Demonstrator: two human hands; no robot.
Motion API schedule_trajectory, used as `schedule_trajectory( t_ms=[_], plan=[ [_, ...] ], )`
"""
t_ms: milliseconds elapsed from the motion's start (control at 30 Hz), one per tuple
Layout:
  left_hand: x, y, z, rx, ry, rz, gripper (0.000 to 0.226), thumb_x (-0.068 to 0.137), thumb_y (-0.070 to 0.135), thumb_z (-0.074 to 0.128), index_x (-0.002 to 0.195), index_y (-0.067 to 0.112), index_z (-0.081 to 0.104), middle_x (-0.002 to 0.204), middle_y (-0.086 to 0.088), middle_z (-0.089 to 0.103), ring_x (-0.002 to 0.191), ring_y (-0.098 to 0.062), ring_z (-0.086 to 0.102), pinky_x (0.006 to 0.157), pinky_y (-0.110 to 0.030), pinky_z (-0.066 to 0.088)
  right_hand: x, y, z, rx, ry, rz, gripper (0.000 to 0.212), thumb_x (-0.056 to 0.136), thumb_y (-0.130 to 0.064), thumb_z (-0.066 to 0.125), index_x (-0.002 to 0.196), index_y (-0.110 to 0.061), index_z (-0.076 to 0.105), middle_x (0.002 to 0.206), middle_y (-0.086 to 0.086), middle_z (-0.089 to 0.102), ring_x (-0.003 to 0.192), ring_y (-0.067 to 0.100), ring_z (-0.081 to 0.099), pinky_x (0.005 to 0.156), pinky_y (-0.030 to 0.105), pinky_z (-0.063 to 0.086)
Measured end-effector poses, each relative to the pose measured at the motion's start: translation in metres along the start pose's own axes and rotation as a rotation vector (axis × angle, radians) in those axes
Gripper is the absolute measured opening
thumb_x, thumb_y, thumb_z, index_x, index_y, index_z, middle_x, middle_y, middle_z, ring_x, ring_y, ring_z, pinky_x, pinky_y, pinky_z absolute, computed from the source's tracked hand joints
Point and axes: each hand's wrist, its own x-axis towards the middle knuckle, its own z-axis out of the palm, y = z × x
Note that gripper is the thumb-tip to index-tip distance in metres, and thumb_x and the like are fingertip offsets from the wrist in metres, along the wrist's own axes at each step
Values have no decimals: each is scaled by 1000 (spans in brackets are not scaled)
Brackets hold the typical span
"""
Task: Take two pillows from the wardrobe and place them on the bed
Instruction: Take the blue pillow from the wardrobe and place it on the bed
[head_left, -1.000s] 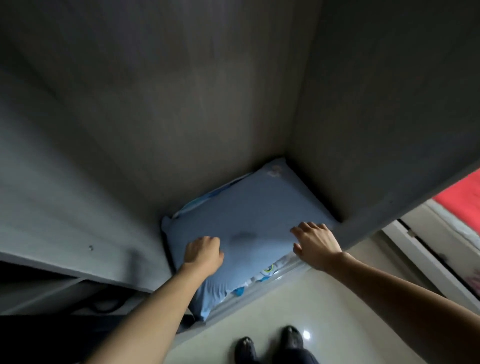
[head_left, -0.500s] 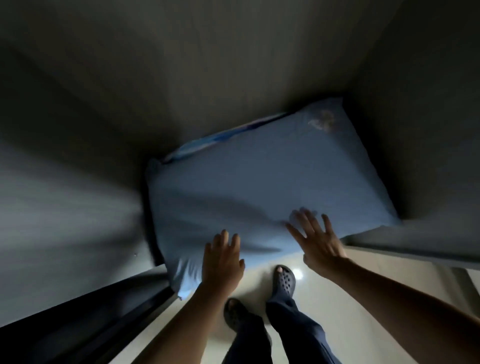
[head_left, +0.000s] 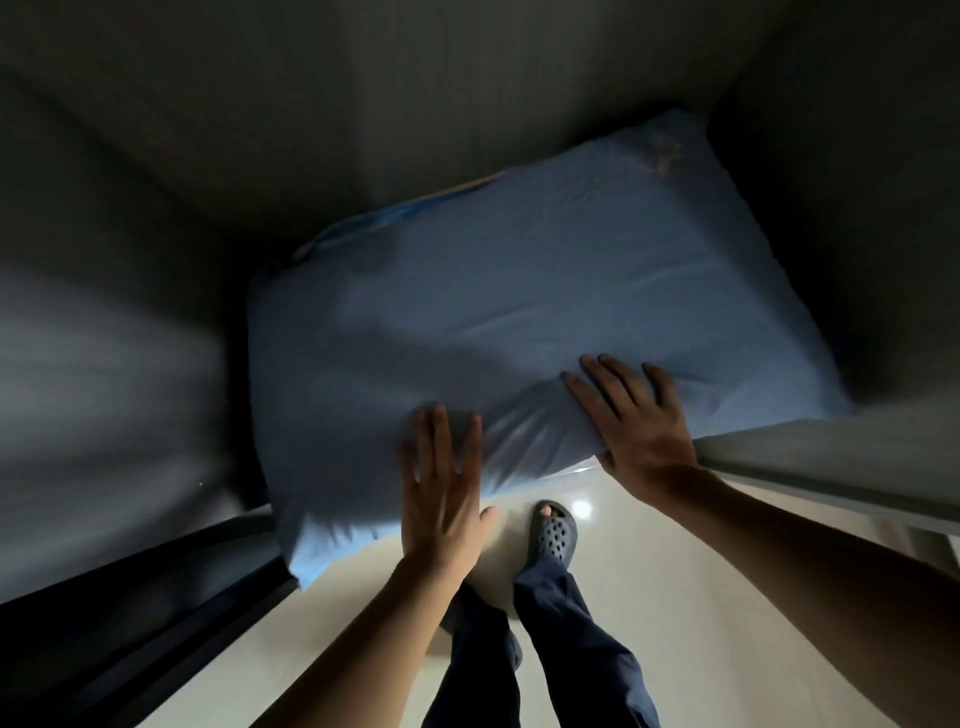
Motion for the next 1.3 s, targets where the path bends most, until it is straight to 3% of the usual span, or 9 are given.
schedule_trajectory(
  t_ms=[100, 200, 367, 567, 800, 933, 1100, 1200, 1300],
  plan=[
    [19, -7, -30, 17, 12, -62, 114, 62, 50, 76, 149, 16, 11, 154, -25, 17, 142, -41, 16, 112, -56, 18, 22, 9, -35, 42, 107, -37, 78, 67, -29, 71, 139, -16, 46, 143, 9, 50, 129, 29, 47, 105, 52, 35],
    [44, -17, -52, 34, 93, -73, 99, 59, 32, 76, 144, 12, 30, 143, -25, 40, 130, -43, 39, 105, -56, 31, 43, 19, -54, 31, 144, -83, 83, 64, -35, 72, 140, -15, 44, 144, 10, 48, 130, 30, 45, 105, 52, 33],
    [71, -36, -77, 67, 128, 18, 79, 52, 11, 72, 127, 6, 48, 111, -20, 59, 98, -38, 56, 84, -46, 48, 60, 31, -59, -55, 17, -77, 97, 59, -48, 74, 144, -22, 37, 147, 15, 43, 132, 35, 41, 106, 57, 30],
    [74, -39, -133, 0, 125, 25, 57, 65, 13, 75, 118, 4, 54, 111, -19, 61, 102, -37, 57, 88, -44, 45, 88, 33, -111, 20, 56, -91, 76, 56, -31, 81, 127, -14, 58, 123, 10, 64, 110, 30, 61, 88, 39, 49],
    [56, -38, -258, 99, 373, 77, 41, 44, 3, 78, 80, 7, 59, 72, -17, 65, 63, -35, 64, 51, -34, 52, 106, 37, -233, -5, 284, -90, 42, 67, -10, 76, 108, -6, 67, 97, 16, 72, 79, 33, 67, 68, 37, 54],
    [20, -38, -301, 156, 453, 148, 28, 52, 1, 68, 75, 9, 54, 67, -16, 62, 62, -36, 63, 52, -35, 52, 76, 27, -281, -25, 289, -59, 37, 70, -11, 72, 107, -6, 66, 92, 17, 71, 79, 34, 67, 67, 39, 55],
    [-36, -42, -322, 150, 487, 226, 21, 58, 1, 66, 74, 10, 56, 69, -16, 64, 63, -36, 65, 51, -37, 53, 15, -7, -312, -19, 277, 21, 38, 82, -15, 61, 120, -8, 60, 107, 17, 68, 94, 35, 64, 80, 43, 53],
    [-78, -46, -328, 164, 479, 293, 14, 65, 11, 46, 74, 12, 56, 69, -13, 64, 65, -34, 65, 53, -36, 52, -30, -39, -322, 1, 263, 96, 37, 86, -19, 57, 122, -10, 58, 110, 15, 65, 99, 34, 62, 83, 42, 50],
    [-110, -45, -330, 200, 424, 351, 21, 62, 3, 57, 81, 11, 60, 75, -14, 65, 70, -35, 65, 61, -39, 55, -77, -67, -330, -5, 245, 187, 29, 82, -20, 62, 109, -10, 64, 96, 13, 68, 88, 33, 65, 74, 40, 52]
  ],
)
